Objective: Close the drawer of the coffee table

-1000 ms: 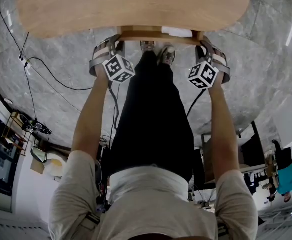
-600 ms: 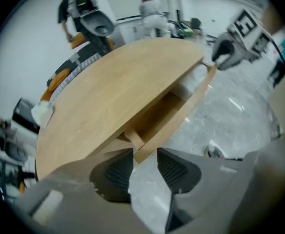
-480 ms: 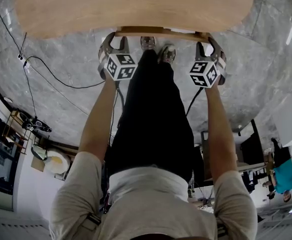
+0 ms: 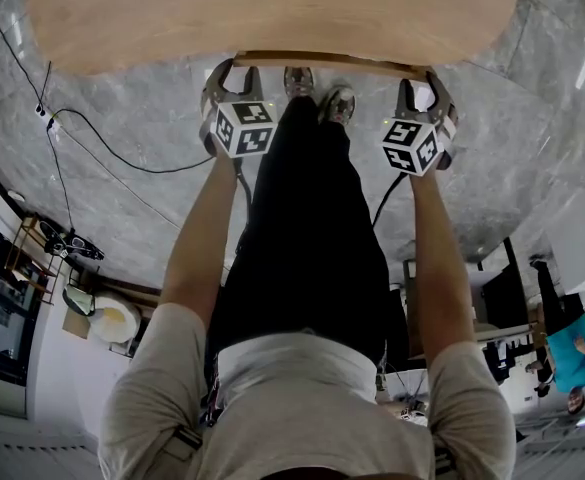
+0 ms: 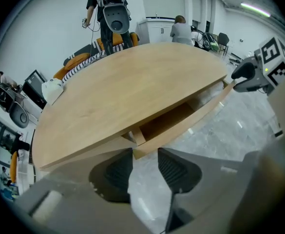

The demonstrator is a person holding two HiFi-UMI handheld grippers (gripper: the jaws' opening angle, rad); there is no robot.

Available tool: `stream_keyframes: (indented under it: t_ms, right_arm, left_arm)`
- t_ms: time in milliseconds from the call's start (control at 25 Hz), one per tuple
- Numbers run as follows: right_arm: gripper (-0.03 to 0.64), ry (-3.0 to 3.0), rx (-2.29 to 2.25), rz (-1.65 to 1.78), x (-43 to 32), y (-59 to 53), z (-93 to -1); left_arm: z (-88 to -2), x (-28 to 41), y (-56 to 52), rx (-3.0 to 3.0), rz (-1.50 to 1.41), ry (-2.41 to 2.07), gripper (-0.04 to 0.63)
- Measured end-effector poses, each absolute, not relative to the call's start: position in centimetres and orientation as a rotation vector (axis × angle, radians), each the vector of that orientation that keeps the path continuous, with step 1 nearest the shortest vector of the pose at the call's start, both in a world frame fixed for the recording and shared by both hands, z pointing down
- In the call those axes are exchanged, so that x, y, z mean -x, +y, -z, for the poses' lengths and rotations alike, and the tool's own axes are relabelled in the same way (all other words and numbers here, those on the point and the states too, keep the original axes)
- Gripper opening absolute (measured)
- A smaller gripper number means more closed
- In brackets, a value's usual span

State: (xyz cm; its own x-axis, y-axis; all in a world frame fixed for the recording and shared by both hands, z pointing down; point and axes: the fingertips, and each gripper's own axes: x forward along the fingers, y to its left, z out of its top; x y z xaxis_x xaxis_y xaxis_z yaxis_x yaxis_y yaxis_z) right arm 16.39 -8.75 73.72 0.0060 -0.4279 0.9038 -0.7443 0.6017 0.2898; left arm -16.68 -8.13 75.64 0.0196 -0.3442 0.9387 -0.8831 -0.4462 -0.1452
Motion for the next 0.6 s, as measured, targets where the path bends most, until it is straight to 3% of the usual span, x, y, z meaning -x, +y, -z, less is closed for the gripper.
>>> stream_keyframes:
  t_ms: [600]
  right_arm:
    - [0.220,-1.582,-1.352,-0.502,-17.27,-9.87,-73.53]
  left_arm:
    - [-75.44,16.91,-9.24,-1.582,-1.102,-1.393,0.172]
